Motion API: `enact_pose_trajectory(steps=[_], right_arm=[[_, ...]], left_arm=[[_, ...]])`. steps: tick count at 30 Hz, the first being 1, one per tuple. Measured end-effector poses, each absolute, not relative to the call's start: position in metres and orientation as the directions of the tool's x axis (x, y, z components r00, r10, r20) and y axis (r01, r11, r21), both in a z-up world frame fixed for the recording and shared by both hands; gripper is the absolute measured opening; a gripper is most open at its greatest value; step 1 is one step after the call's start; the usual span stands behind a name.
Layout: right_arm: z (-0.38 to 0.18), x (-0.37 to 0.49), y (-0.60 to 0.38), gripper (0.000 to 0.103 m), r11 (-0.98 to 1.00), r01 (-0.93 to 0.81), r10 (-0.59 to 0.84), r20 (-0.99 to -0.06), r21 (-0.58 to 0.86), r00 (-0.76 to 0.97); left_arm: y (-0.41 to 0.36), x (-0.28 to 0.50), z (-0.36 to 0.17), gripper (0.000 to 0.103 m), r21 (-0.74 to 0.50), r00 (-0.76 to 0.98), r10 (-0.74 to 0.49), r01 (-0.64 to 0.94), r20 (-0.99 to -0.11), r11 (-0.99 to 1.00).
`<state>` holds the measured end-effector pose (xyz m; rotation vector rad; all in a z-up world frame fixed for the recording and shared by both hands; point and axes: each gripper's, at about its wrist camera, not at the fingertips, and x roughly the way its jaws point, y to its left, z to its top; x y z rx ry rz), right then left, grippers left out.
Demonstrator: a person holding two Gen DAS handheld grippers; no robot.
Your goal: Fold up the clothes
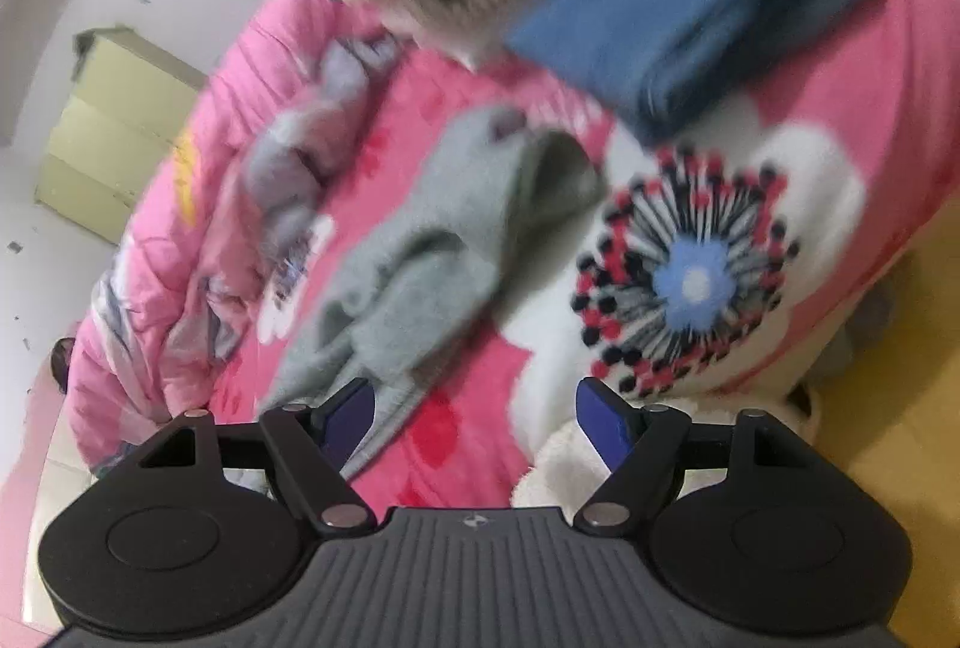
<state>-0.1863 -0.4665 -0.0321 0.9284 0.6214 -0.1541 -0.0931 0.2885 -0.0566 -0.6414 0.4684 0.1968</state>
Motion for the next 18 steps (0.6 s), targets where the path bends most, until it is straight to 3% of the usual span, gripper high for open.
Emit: enact_pose_trajectory(steps=[4,8,13,18], right_arm=[[0.009,-0.147,-0.424,0.077,0.699,0.146,0.235,-0.418,0.700,0.877],[0.038,-0.054,-0.335,0.077,0.791,-0.146,0.449,-0.401,0.594,0.799],[0.026,0.046,-0.179,0.075,0.778,-0.490,0.629,-0.504,0.394,0.592],[-0.020,0.102,-0.068,0.069,0.711,-0.672,0.610,-0.658,0.206,0.443]], left_arm=[[0.291,-0.087,-0.049,0.034,-0.466,0.893,0.110,-0.329,-0.437,0.821],[0.288,-0.071,-0.055,0.042,-0.458,0.898,0.118,-0.325,-0.423,0.827],[0.284,-0.056,-0.070,0.048,-0.414,0.891,0.171,-0.357,-0.421,0.838],[0.283,-0.036,-0.085,0.048,-0.338,0.878,0.222,-0.381,-0.424,0.861]])
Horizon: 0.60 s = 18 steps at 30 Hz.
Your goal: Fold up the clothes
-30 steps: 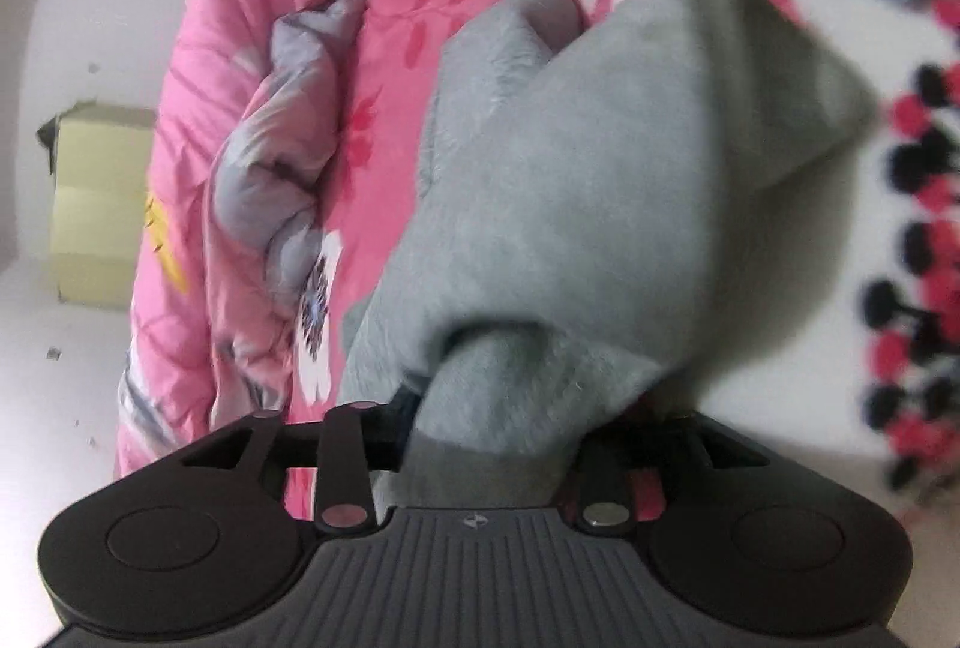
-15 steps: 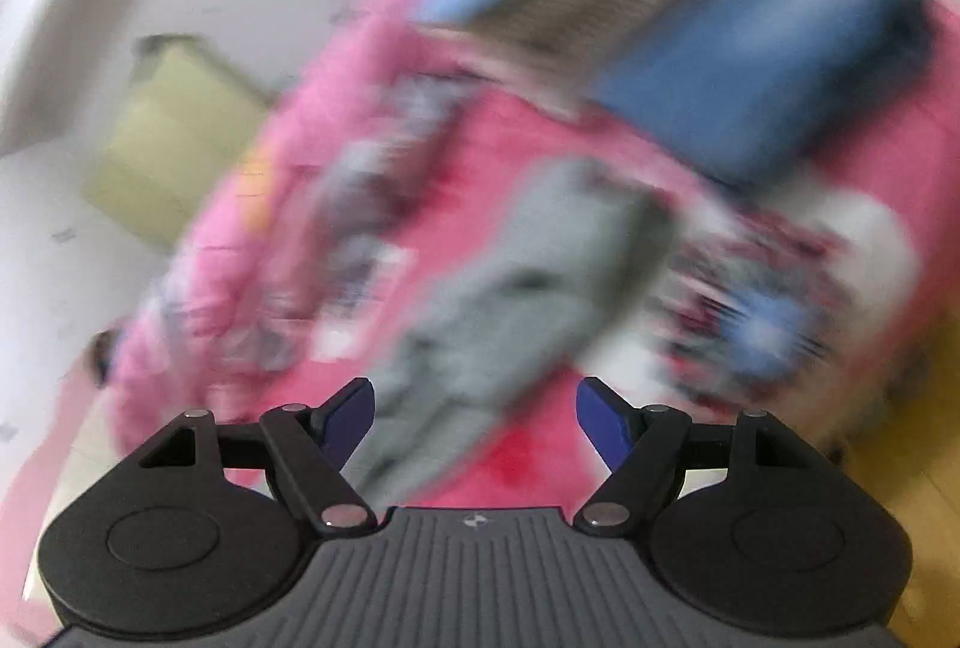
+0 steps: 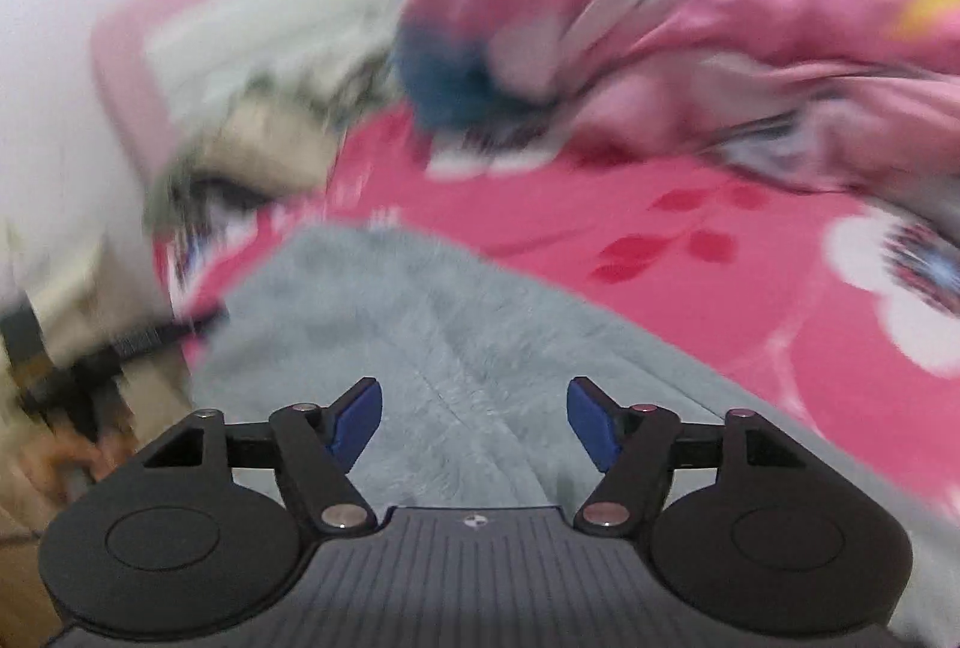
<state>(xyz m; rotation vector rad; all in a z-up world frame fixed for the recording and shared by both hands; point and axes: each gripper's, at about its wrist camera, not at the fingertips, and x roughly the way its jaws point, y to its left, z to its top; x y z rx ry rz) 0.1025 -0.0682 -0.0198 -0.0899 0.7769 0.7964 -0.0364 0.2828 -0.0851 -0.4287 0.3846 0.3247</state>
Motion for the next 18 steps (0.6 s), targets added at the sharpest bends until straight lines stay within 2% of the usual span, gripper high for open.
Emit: enact_pose_trajectory(steps=[2,3,4,6,7,9,13,18], right_arm=[[-0.039,0.120,-0.047,0.065,0.703,-0.693,0.563,-0.720,0.160,0.405],[-0.048,0.125,-0.041,0.060,0.701,-0.695,0.547,-0.744,0.157,0.384],[-0.054,0.125,-0.039,0.051,0.699,-0.696,0.540,-0.758,0.163,0.365],[-0.061,0.125,-0.035,0.039,0.710,-0.688,0.517,-0.774,0.150,0.365],[-0.061,0.123,-0.033,0.028,0.715,-0.684,0.513,-0.773,0.145,0.374],[-0.056,0.112,-0.032,0.017,0.714,-0.686,0.522,-0.759,0.139,0.389],[-0.043,0.086,-0.023,0.011,0.715,-0.697,0.510,-0.726,0.059,0.461],[-0.010,0.078,-0.011,0.009,0.732,-0.681,0.502,-0.665,-0.015,0.553]], left_arm=[[0.282,-0.031,-0.090,0.048,-0.300,0.873,0.254,-0.396,-0.417,0.868],[0.281,-0.029,-0.091,0.048,-0.285,0.873,0.265,-0.398,-0.409,0.872],[0.281,-0.028,-0.093,0.048,-0.273,0.876,0.270,-0.394,-0.399,0.877],[0.281,-0.026,-0.095,0.048,-0.254,0.880,0.273,-0.387,-0.389,0.886],[0.281,-0.026,-0.096,0.048,-0.254,0.881,0.271,-0.385,-0.388,0.887],[0.283,-0.026,-0.098,0.048,-0.263,0.884,0.265,-0.381,-0.385,0.886],[0.285,-0.026,-0.099,0.048,-0.276,0.887,0.258,-0.376,-0.383,0.884],[0.287,-0.026,-0.099,0.048,-0.278,0.887,0.253,-0.374,-0.387,0.885]])
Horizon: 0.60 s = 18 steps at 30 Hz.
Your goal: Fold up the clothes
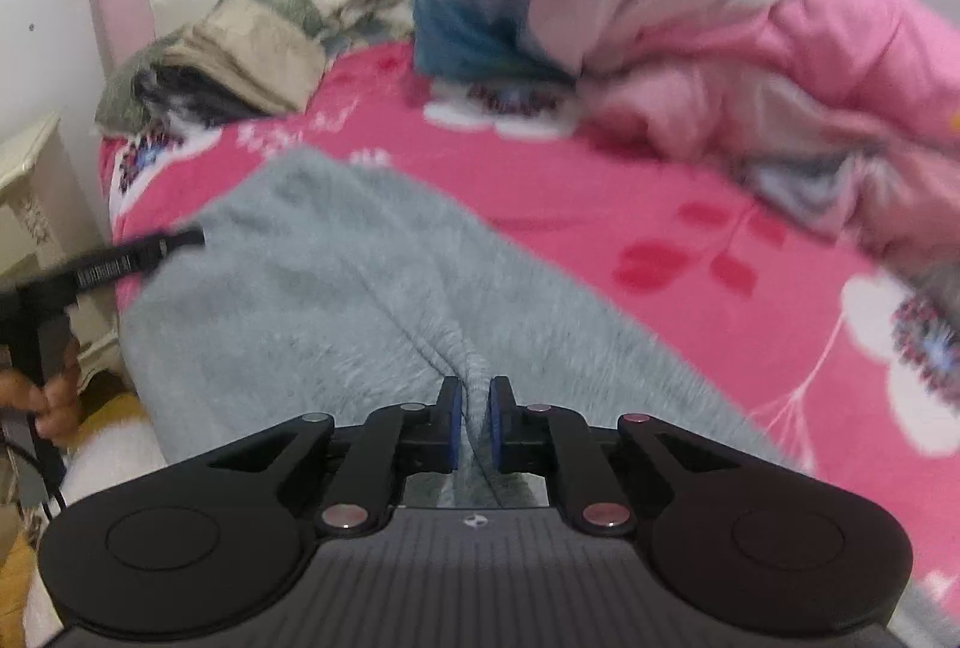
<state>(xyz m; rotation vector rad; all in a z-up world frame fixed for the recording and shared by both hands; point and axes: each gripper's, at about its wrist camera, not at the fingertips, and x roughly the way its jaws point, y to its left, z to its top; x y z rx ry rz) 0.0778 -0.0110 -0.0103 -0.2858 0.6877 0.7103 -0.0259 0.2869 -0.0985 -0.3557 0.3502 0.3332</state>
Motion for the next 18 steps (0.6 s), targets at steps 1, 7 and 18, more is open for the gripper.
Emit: enact_pose_trajectory(steps=[1,7,18], right_arm=[[-0.001,0.078,-0.008,0.009,0.732,-0.681,0.501,-0.650,-0.034,0.571],[0.032,0.098,0.010,0.009,0.738,-0.653,0.454,-0.591,-0.169,0.667],[-0.038,0.167,0.019,0.029,0.760,-0.622,0.302,-0.745,-0.188,0.595]], left_arm=[[0.287,-0.026,-0.098,0.048,-0.278,0.886,0.253,-0.374,-0.388,0.885],[0.287,-0.026,-0.096,0.048,-0.296,0.886,0.248,-0.376,-0.391,0.878],[0.290,-0.038,-0.092,0.048,-0.342,0.907,0.283,-0.386,-0.313,0.857]])
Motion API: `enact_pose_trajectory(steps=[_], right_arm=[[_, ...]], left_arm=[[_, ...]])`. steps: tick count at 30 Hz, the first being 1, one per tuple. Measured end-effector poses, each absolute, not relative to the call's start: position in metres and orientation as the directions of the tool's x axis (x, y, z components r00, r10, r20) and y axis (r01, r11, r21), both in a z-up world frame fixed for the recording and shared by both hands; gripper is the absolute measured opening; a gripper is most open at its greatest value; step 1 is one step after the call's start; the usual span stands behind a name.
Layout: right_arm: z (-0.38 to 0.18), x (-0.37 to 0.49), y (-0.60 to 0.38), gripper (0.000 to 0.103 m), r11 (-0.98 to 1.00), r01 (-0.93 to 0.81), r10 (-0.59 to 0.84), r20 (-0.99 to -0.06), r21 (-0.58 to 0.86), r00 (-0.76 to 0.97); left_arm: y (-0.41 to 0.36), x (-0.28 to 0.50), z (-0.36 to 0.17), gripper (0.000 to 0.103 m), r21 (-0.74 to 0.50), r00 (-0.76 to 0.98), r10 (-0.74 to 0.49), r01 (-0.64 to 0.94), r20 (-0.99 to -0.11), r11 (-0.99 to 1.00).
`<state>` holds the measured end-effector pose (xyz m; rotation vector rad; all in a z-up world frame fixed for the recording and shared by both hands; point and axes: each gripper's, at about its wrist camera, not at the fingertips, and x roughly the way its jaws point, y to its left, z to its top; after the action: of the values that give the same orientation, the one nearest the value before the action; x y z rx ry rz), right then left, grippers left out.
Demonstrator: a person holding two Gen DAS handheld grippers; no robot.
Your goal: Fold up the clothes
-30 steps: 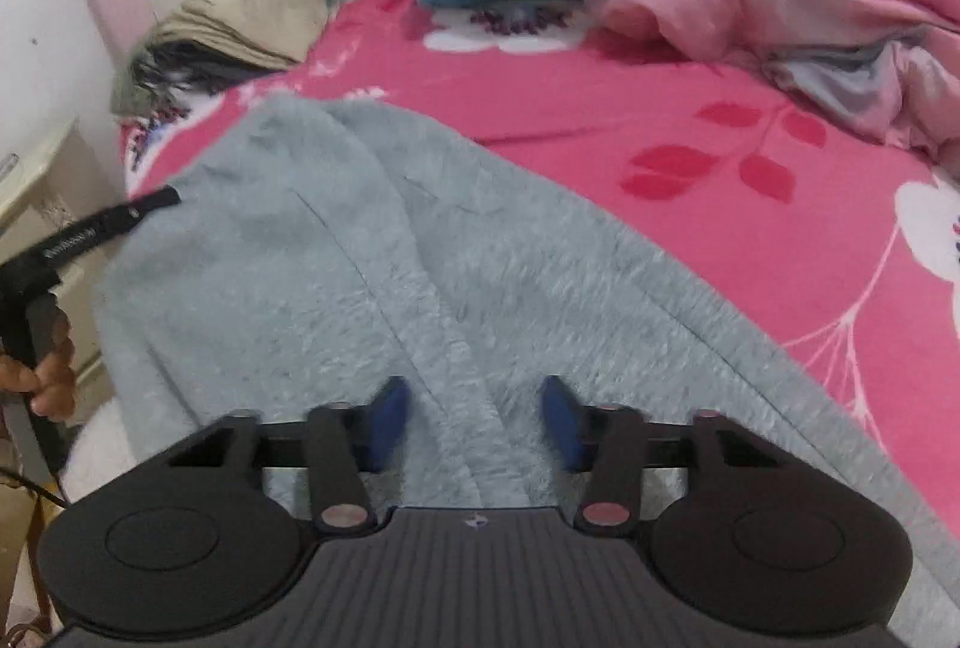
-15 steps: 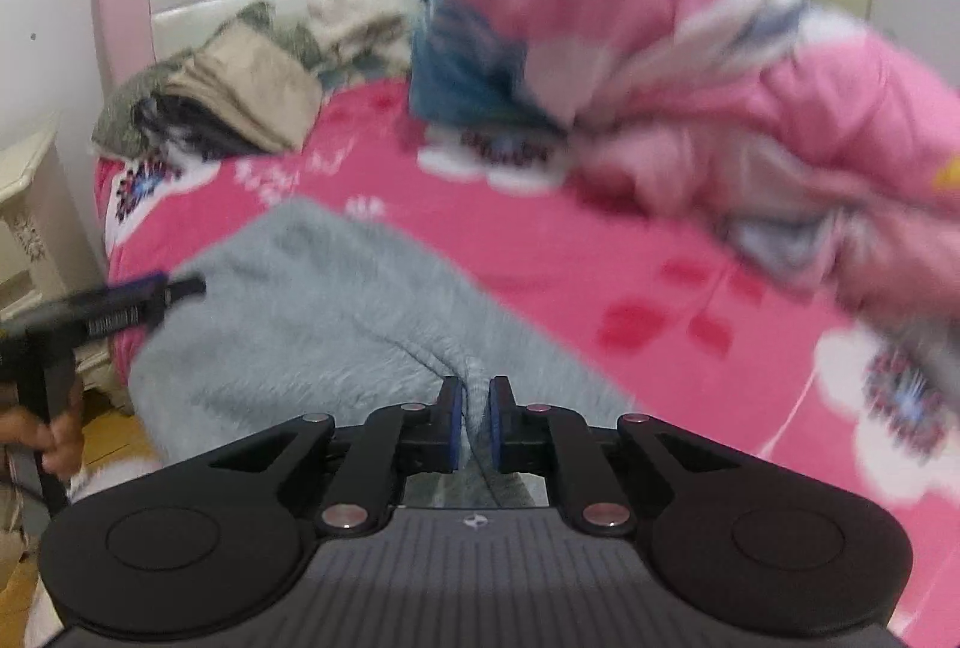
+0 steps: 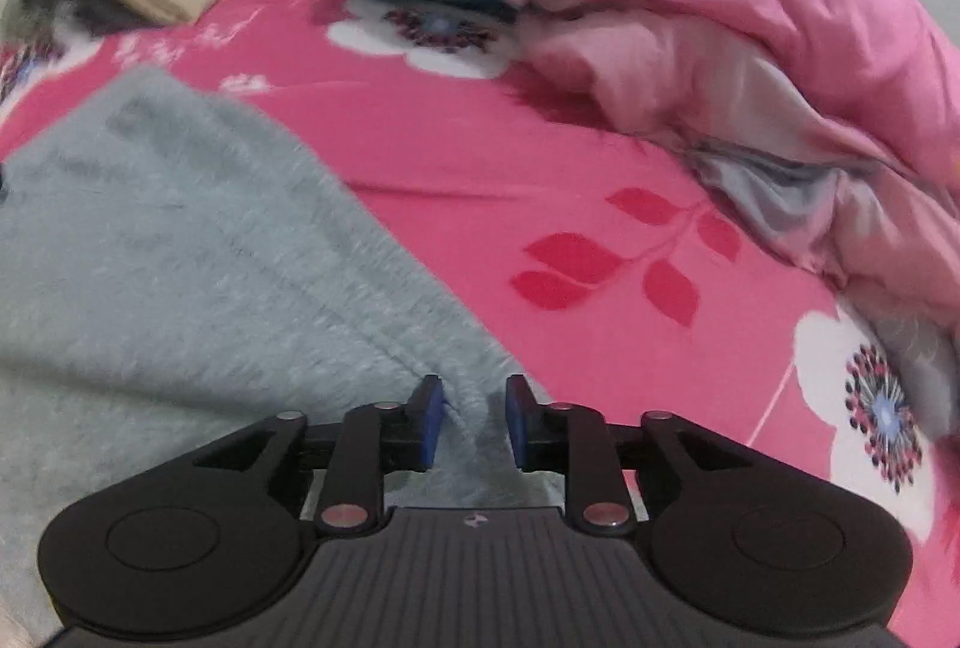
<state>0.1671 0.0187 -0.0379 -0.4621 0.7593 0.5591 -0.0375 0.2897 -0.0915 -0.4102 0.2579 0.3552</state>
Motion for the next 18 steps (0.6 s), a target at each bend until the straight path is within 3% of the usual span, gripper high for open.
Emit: enact_pose_trajectory(steps=[3,6,11,18], right_arm=[[-0.003,0.167,0.012,0.047,0.767,-0.626,0.394,-0.668,-0.138,0.631],[0.026,0.168,0.017,0.051,0.733,-0.677,0.521,-0.587,-0.064,0.620],[0.006,0.191,0.089,0.051,0.566,-0.820,0.673,-0.621,0.084,0.402],[-0.045,0.221,0.166,0.049,0.454,-0.876,0.671,-0.710,0.163,0.216]], left_arm=[[0.294,-0.038,-0.092,0.048,-0.345,0.911,0.297,-0.387,-0.286,0.855],[0.296,-0.027,-0.099,0.048,-0.350,0.902,0.278,-0.390,-0.329,0.852],[0.297,-0.020,-0.099,0.048,-0.337,0.881,0.297,-0.424,-0.368,0.841],[0.297,-0.019,-0.102,0.049,-0.316,0.868,0.301,-0.436,-0.394,0.842]])
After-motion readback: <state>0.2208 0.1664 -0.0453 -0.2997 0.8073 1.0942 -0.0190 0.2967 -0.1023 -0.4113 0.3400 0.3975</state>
